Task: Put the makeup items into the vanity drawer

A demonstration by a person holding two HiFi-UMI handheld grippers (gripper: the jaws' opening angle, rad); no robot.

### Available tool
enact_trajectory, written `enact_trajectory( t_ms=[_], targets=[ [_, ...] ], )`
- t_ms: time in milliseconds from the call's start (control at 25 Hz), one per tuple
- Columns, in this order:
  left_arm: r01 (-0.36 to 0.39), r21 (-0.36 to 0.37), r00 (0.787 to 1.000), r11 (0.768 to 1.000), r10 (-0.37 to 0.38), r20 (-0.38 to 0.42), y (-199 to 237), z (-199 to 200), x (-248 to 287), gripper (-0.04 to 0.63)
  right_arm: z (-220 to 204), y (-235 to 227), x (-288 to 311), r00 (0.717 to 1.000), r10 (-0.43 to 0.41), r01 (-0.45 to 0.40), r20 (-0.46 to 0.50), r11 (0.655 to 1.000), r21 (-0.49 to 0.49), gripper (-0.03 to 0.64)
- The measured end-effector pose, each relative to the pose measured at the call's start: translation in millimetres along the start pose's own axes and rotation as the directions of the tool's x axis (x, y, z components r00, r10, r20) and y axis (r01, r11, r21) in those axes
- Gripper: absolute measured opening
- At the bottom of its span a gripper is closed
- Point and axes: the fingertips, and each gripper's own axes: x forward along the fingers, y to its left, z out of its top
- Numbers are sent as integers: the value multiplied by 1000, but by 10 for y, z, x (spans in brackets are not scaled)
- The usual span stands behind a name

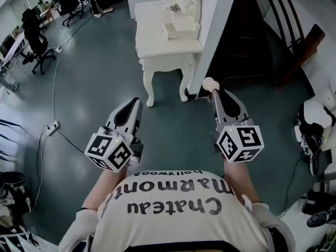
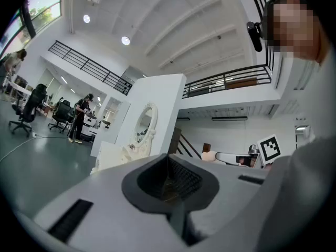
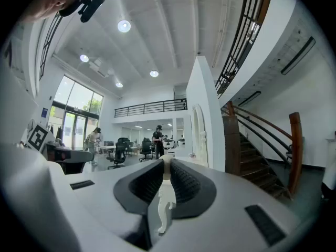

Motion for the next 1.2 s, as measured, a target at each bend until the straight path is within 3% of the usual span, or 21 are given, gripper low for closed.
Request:
enact_trajectory(
  t_ms=[600,880,1200],
  targets=[
    [-14,-48,1000,999,13,-21,66,-317,532,9,-284,-383,501,994,108,-105,-32,992,75,63],
    [1,-58,1000,998,-3,-20,592,-262,1029,9,-334,-524,1140,996,77,-74,-44,995,69,61],
    [94,-35,995,995,-95,-28,1112,68,1758,9,-136,-634,2100,997,56,-56,-46,998,8,61]
  ],
)
